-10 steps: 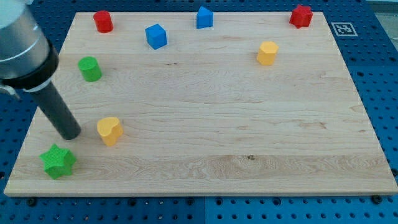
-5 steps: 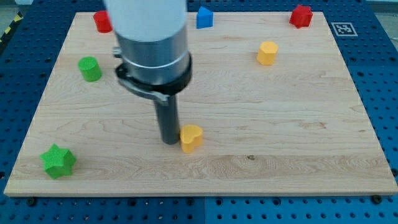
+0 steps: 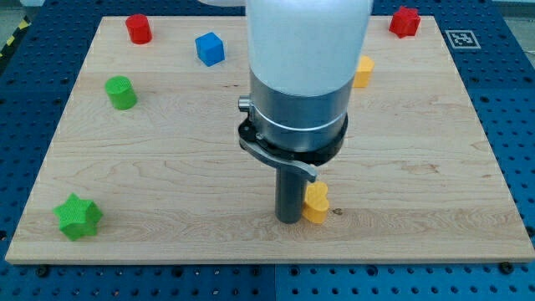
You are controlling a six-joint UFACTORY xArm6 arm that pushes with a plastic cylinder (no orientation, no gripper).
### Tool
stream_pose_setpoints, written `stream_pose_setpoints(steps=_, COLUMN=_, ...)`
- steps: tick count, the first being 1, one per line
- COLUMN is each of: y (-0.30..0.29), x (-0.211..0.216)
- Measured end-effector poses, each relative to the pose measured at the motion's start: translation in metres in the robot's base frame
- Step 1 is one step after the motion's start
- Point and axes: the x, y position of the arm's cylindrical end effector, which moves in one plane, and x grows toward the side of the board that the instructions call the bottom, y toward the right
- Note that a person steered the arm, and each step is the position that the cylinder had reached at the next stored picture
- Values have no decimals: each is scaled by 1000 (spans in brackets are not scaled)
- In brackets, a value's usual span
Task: Place the yellow heart to the center right of the board
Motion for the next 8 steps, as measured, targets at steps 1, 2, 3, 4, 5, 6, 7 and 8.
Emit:
stream_pose_setpoints(steps=1, y=25, x=2)
stream_pose_setpoints(steps=2, y=54, x=2)
stream_pose_setpoints(steps=3, y=77, x=2)
stream_pose_setpoints(steps=4, y=82, x=2)
stream_pose_setpoints(steps=5, y=76, x=2)
stream_pose_setpoints(steps=6, y=70, x=-18)
stream_pose_setpoints(steps=7, y=70, x=-35)
stream_pose_setpoints(steps=8, y=71, x=-45)
